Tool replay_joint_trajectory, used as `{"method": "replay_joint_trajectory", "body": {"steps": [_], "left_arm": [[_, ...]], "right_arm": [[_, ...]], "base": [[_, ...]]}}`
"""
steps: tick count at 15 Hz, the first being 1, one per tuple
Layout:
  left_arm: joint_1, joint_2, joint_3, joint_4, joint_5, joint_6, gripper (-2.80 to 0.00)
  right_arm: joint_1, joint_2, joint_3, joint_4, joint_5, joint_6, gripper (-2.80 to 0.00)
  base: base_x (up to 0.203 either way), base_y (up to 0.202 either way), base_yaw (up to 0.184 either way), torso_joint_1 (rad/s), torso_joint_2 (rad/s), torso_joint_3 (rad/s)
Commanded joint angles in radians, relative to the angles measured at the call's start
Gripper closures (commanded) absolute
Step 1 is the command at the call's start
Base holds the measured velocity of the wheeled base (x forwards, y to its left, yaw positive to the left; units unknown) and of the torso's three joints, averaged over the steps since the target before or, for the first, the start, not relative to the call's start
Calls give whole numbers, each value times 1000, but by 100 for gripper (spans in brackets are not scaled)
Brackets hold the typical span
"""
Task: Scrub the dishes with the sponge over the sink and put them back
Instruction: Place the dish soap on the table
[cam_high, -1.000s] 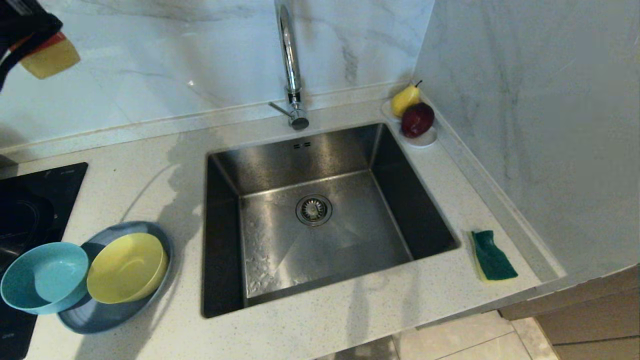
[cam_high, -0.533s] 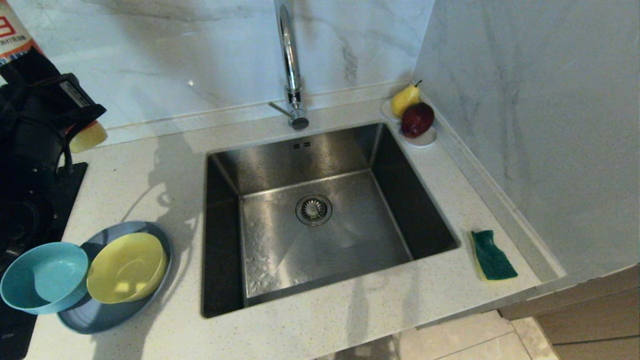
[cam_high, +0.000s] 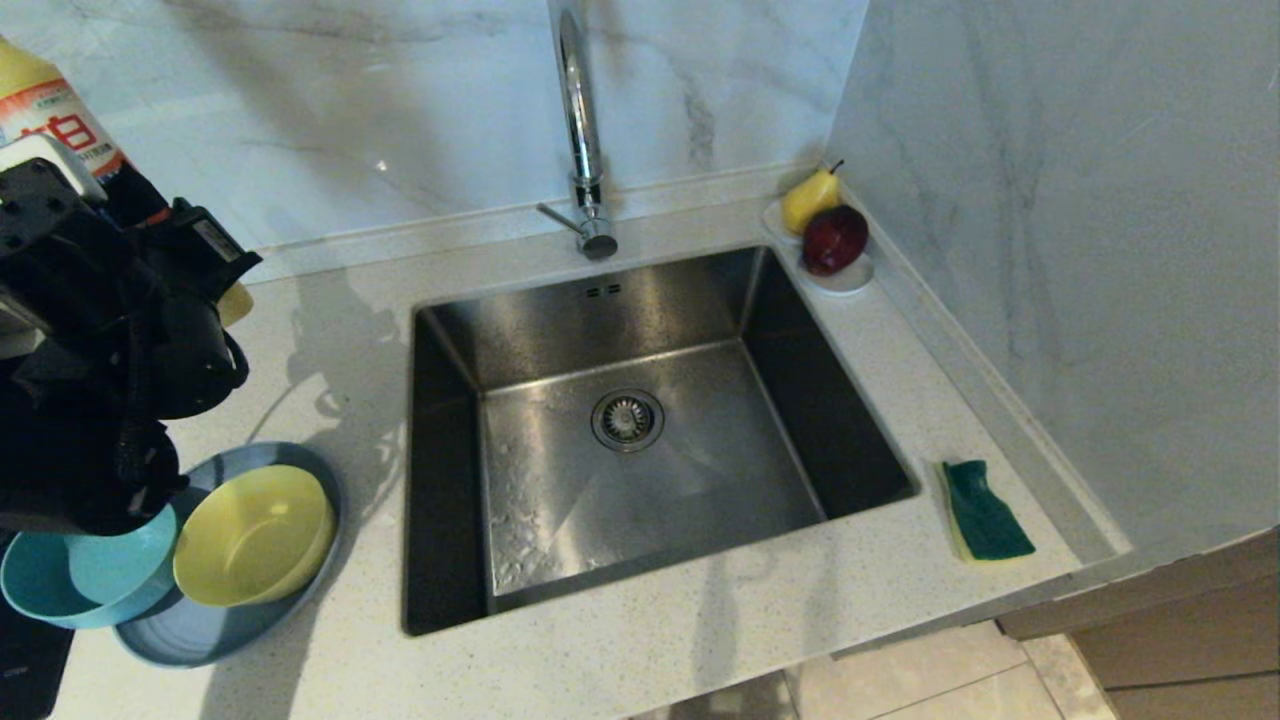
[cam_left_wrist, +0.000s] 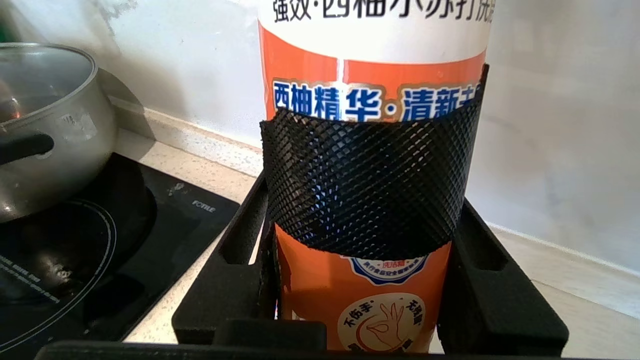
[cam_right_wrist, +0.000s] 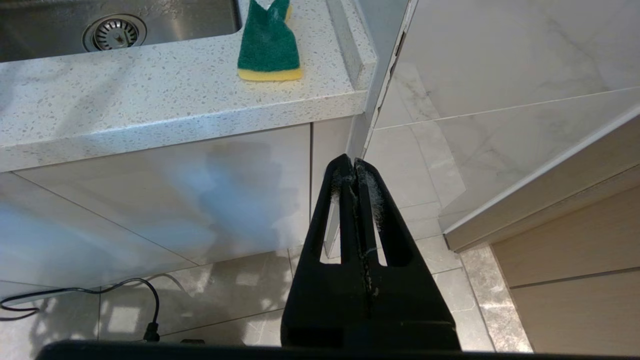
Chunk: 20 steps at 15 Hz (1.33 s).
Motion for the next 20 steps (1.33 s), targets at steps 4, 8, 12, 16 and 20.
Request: {"method": "replay_joint_trajectory", "body": {"steps": [4, 8, 12, 16, 20], "left_arm": [[0, 220, -94, -165, 2, 82, 0], [-6, 350, -170, -206, 2, 199, 0], [-6, 457, -258, -207, -1, 238, 0], [-4, 508, -364, -207, -1, 258, 0], [-1, 514, -431, -207, -1, 271, 0]], "right_arm": [[0, -1, 0, 0, 0, -1, 0], [0, -1, 0, 0, 0, -1, 0], [0, -1, 0, 0, 0, -1, 0], [0, -1, 0, 0, 0, -1, 0], [0, -1, 0, 0, 0, -1, 0]], "base": [[0, 0, 0, 0, 0, 0], [0, 0, 0, 0, 0, 0], [0, 0, 0, 0, 0, 0], [0, 0, 0, 0, 0, 0], [0, 0, 0, 0, 0, 0]]}}
